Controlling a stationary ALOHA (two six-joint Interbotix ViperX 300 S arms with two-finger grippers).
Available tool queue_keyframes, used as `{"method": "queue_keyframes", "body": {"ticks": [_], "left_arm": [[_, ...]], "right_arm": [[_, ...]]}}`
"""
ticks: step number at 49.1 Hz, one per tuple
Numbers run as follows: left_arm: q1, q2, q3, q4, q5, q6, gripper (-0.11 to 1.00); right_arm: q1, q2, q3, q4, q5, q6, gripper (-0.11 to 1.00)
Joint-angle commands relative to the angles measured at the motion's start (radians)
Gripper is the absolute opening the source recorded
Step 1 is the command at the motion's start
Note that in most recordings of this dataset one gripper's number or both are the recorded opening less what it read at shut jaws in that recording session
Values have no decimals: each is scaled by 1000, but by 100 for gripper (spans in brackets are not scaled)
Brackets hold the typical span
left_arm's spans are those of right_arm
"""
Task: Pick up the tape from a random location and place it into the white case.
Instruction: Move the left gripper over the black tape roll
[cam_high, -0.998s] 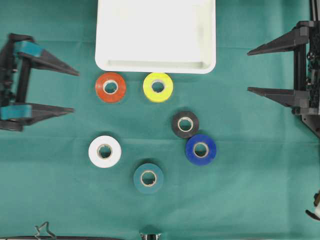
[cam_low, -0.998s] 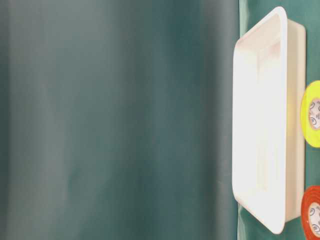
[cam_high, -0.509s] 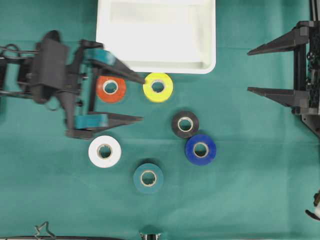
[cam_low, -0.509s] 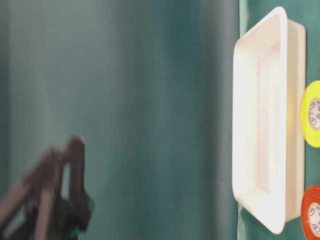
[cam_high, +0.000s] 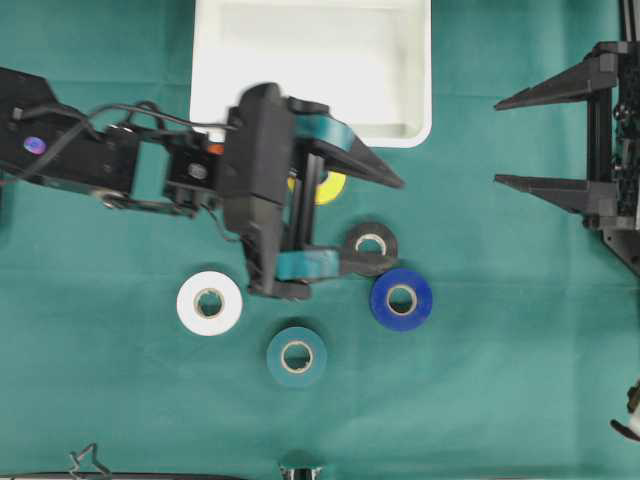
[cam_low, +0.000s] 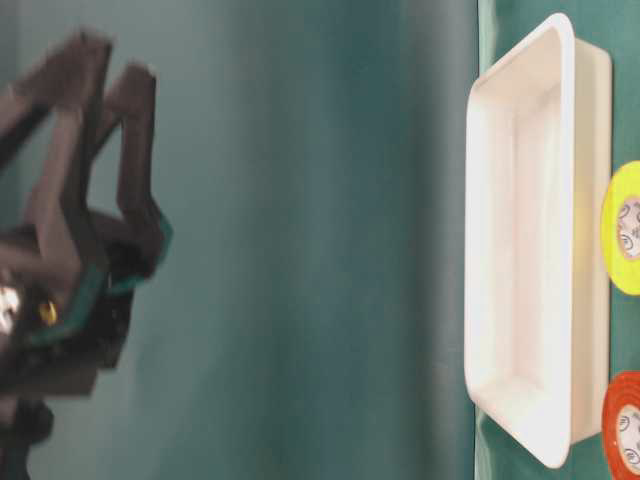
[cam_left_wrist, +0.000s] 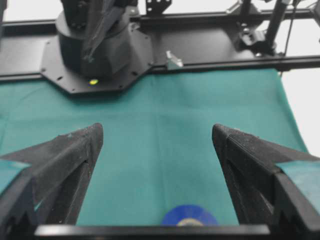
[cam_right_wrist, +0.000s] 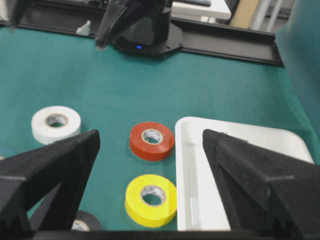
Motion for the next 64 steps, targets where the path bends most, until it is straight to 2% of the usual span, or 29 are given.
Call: {"method": "queue_keyframes", "body": {"ticks": [1,16,28,47,57,64], "left_arm": [[-5,2,-49,2,12,6,100],[-5,12,-67,-2,63,6,100],[-5,77,-201,-3,322,-14,100],[-5,255,-560,-2,874,-15,100],[-9,324,-699,-2,1063,-34,100],[-11,342,-715,0,1104,-40,100]], "right_arm": [[-2,6,-29,-2,-3,-2,93],[0,6,-29,-2,-2,-2,93],[-2,6,-29,-2,2,-2,93],[0,6,-29,-2,17,-2,93],[0,6,-29,-2,23,-2,93],[0,6,-29,-2,29,-2,93]]}}
